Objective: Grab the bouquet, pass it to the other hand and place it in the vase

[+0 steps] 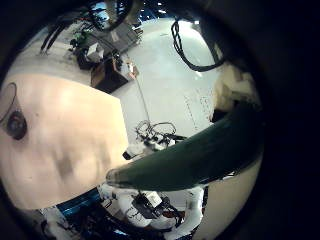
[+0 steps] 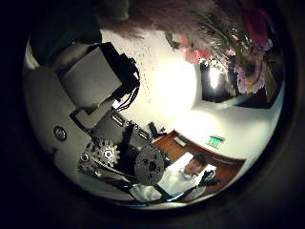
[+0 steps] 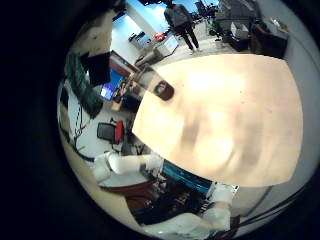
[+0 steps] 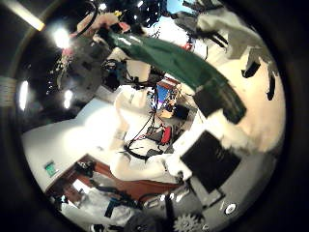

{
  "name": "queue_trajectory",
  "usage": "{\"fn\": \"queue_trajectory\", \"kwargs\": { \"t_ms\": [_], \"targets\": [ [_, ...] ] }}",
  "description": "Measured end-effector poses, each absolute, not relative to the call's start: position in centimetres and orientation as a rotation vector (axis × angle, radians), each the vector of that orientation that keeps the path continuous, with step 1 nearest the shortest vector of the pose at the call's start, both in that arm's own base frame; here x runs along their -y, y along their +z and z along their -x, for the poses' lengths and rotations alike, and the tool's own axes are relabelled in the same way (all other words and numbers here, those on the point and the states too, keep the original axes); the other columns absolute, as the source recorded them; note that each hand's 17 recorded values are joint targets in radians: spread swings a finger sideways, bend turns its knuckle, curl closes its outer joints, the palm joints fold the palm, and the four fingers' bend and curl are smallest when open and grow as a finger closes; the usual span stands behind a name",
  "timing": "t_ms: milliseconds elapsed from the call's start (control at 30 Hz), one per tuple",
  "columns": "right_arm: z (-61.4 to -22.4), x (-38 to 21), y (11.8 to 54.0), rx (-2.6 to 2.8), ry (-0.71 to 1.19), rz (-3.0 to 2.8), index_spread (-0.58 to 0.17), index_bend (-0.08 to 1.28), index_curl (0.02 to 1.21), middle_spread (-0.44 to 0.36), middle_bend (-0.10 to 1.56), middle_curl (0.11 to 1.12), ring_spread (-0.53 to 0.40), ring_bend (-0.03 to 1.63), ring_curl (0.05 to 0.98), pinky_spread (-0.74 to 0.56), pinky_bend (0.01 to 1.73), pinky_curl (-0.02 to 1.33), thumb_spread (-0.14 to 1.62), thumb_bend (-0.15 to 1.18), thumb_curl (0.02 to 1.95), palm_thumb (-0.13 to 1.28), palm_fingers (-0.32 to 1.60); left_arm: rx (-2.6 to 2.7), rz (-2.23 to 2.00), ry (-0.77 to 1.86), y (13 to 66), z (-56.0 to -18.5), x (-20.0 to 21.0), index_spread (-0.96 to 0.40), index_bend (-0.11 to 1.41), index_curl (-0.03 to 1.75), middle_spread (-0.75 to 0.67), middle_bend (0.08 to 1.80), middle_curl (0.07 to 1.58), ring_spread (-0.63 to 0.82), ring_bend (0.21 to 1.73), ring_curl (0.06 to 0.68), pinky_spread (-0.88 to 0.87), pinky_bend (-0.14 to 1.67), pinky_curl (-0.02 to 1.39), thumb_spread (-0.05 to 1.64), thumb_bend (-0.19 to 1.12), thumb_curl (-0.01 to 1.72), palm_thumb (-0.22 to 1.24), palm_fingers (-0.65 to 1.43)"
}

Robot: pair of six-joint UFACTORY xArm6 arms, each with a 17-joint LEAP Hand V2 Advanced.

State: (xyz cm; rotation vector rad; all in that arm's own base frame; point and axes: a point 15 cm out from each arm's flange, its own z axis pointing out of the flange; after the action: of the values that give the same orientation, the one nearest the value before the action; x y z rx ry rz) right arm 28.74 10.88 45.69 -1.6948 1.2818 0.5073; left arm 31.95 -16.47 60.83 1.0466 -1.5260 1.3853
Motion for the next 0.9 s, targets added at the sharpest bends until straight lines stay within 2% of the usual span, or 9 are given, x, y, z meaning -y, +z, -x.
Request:
{"fn": "queue_trajectory", "kwargs": {
  "t_ms": [33,100,300,467,667,900],
  "targets": [
    [-28.8,-10.7,45.7,-1.287,0.504,1.690,-0.317,0.48,0.51,-0.112,0.86,0.51,-0.203,1.23,0.541,-0.34,1.16,0.73,0.96,-0.04,0.89,0.78,0.18,1.534,-1.057,1.407,61.2,-32.1,15.9,-0.56,0.83,0.80,-0.45,1.18,0.85,-0.41,1.43,0.563,-0.44,1.46,0.54,1.03,0.10,0.60,0.94,1.14],
    [-29.0,-10.2,45.5,-1.299,0.502,1.678,-0.328,0.45,0.47,-0.090,0.78,0.46,-0.153,1.13,0.483,-0.20,1.07,0.69,0.97,-0.04,0.82,0.75,0.09,1.554,-1.091,1.472,62.2,-32.8,14.4,-0.57,0.85,0.83,-0.45,1.19,0.85,-0.41,1.44,0.569,-0.44,1.47,0.56,1.04,0.09,0.62,0.94,1.12],
    [-29.4,-9.1,45.2,-1.326,0.485,1.651,-0.350,0.41,0.43,-0.058,0.68,0.41,-0.054,1.01,0.404,0.07,0.94,0.61,0.97,-0.03,0.71,0.73,0.07,1.628,-1.197,1.670,65.7,-34.6,9.9,-0.60,0.84,0.92,-0.46,1.22,0.87,-0.40,1.47,0.575,-0.45,1.48,0.59,1.05,0.06,0.67,0.94,1.10],
    [-29.7,-8.9,44.7,-1.335,0.502,1.639,-0.373,0.36,0.41,-0.041,0.61,0.38,0.007,0.93,0.362,0.24,0.88,0.56,0.97,-0.03,0.65,0.72,0.03,1.690,-1.316,1.837,68.2,-35.2,5.0,-0.62,0.82,0.98,-0.45,1.23,0.87,-0.40,1.47,0.574,-0.45,1.48,0.61,1.05,0.04,0.70,0.95,1.09],
    [-30.0,-8.7,44.5,-1.347,0.521,1.622,-0.373,0.28,0.38,-0.012,0.50,0.35,0.081,0.83,0.311,0.36,0.82,0.50,0.97,-0.03,0.60,0.72,0.02,1.740,-1.448,1.922,68.3,-35.8,0.8,-0.65,0.79,1.03,-0.45,1.23,0.87,-0.40,1.48,0.572,-0.45,1.47,0.63,1.06,0.02,0.72,0.95,1.09],
    [-30.6,-8.6,44.0,-1.359,0.560,1.602,-0.371,0.21,0.36,0.008,0.42,0.33,0.129,0.75,0.270,0.40,0.76,0.44,0.97,-0.03,0.56,0.72,0.07,1.687,-1.532,1.929,64.9,-37.8,-1.9,-0.67,0.76,1.09,-0.45,1.23,0.87,-0.40,1.48,0.570,-0.46,1.45,0.65,1.07,0.00,0.75,0.96,1.10]
  ]
}}
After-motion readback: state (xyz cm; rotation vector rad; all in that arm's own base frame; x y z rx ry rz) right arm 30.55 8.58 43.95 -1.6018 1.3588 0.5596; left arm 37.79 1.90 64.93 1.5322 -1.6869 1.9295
